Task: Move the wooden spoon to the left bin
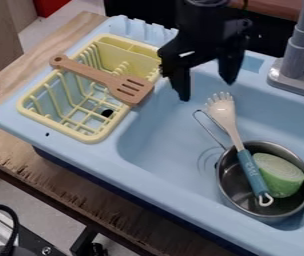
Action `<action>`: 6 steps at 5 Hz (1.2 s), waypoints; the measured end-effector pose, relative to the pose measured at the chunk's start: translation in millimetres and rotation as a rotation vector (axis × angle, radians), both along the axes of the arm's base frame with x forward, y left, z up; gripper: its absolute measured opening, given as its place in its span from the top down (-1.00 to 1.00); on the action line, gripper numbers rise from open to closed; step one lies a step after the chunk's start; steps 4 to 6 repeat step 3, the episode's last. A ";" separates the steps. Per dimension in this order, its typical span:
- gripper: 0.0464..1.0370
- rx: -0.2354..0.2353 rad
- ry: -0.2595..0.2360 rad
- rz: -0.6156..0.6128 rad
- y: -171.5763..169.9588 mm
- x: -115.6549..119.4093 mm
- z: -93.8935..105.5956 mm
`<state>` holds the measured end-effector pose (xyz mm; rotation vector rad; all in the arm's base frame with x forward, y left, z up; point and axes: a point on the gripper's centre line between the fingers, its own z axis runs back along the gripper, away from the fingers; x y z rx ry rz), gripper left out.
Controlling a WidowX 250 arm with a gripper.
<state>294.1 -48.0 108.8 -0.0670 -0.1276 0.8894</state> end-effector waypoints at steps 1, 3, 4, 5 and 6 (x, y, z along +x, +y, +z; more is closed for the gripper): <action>-0.93 0.018 0.030 -0.197 -15.4 -17.6 2.4; -0.93 0.077 0.021 -0.412 -54.6 -45.5 7.9; -0.93 0.077 0.021 -0.412 -54.6 -45.5 7.9; -0.93 0.077 0.021 -0.412 -54.6 -45.5 7.9; -0.93 0.077 0.021 -0.412 -54.6 -45.5 7.9</action>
